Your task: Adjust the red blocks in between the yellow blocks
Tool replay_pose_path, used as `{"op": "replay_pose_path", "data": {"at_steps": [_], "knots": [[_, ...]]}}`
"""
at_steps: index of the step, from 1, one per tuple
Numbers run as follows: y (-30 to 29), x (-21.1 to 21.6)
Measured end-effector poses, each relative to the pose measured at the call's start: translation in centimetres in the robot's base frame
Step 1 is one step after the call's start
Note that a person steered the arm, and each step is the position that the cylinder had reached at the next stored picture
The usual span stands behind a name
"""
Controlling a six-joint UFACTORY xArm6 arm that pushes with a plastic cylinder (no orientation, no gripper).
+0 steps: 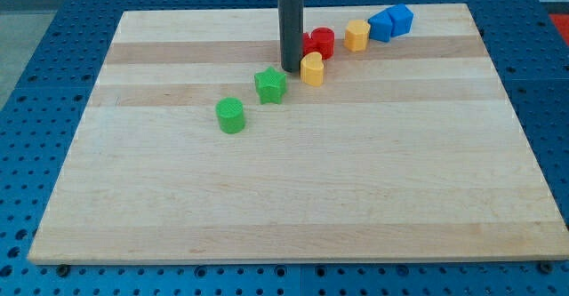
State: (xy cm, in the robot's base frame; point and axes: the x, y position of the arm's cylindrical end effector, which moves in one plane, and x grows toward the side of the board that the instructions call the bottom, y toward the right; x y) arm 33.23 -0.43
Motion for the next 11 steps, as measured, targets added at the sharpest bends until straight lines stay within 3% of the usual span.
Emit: {"op": "replay_pose_path", "data": {"at_steps": [2,4,6,11], "knots": [[1.5,0.0],[-4.3,0.0],[-5.9,-4.6],[1.8,-6.8]]}}
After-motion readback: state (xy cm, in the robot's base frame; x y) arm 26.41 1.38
